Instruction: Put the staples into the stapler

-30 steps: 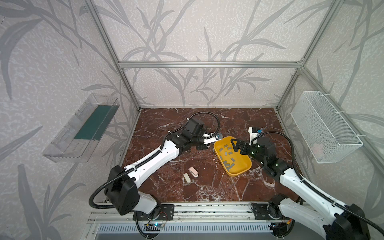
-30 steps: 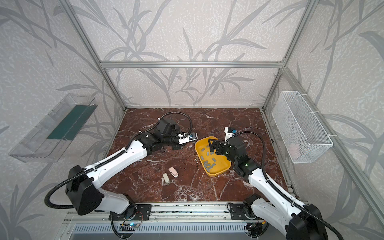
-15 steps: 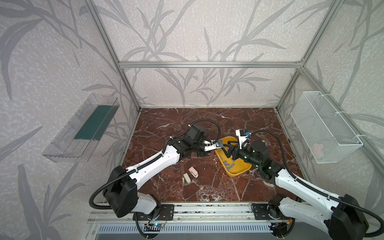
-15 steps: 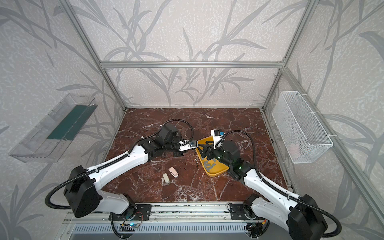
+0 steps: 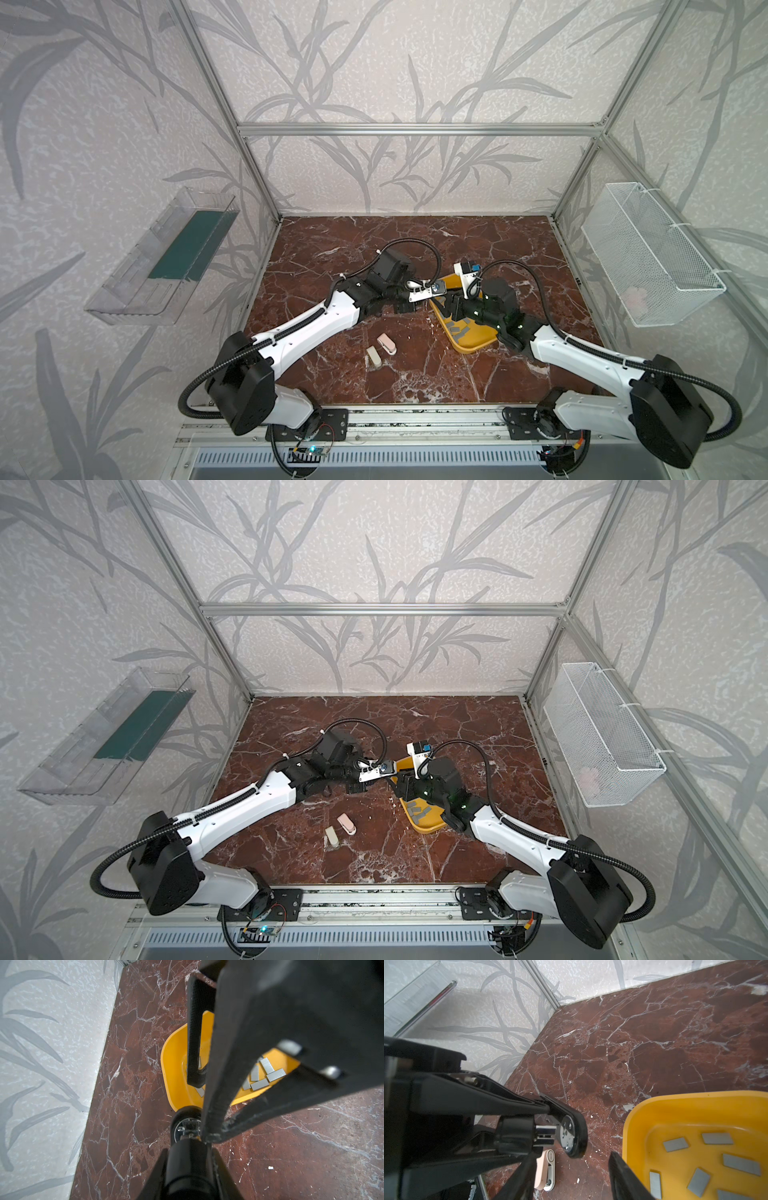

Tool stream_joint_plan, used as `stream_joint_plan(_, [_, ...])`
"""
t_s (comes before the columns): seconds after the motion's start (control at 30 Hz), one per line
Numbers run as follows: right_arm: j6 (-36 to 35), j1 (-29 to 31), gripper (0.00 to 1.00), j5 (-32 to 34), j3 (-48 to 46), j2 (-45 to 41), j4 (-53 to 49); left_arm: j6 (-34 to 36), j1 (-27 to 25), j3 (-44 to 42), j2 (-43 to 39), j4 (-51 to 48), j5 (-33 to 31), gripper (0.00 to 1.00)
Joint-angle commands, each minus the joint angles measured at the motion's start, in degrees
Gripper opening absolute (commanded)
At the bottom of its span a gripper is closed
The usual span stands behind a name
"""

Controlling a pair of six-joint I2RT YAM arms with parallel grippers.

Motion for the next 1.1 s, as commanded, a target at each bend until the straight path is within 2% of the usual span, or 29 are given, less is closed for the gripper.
stream_joint_plan(0.0, [1.4, 0.3, 0.54, 0.5, 0.9, -0.1, 1.8, 0.0, -0.6, 0.6, -2.0, 3.5, 0.5, 0.00])
stream_joint_plan(0.27, [1.8, 0.2, 0.47, 3.1, 0.6, -1.2, 0.4, 2.6, -0.6, -0.5, -4.0, 3.1, 6.6, 0.00])
stream_joint_plan(0.63, [2.4, 0.2, 0.35, 3.6, 0.4, -0.1, 0.7, 2.7, -1.0, -2.1, -6.8, 4.8, 8.6, 0.00])
stream_joint_plan(0.93, [2.7, 0.1, 0.17, 3.5, 0.3, 1.4, 1.5, 2.2, -0.9, -2.7, -7.7, 6.0, 8.0, 0.00])
stream_joint_plan(1.07, [3.7, -0.4, 0.02, 4.3, -0.7, 1.6, 2.5, 1.8, -0.5, -2.6, -8.5, 5.8, 8.8, 0.00])
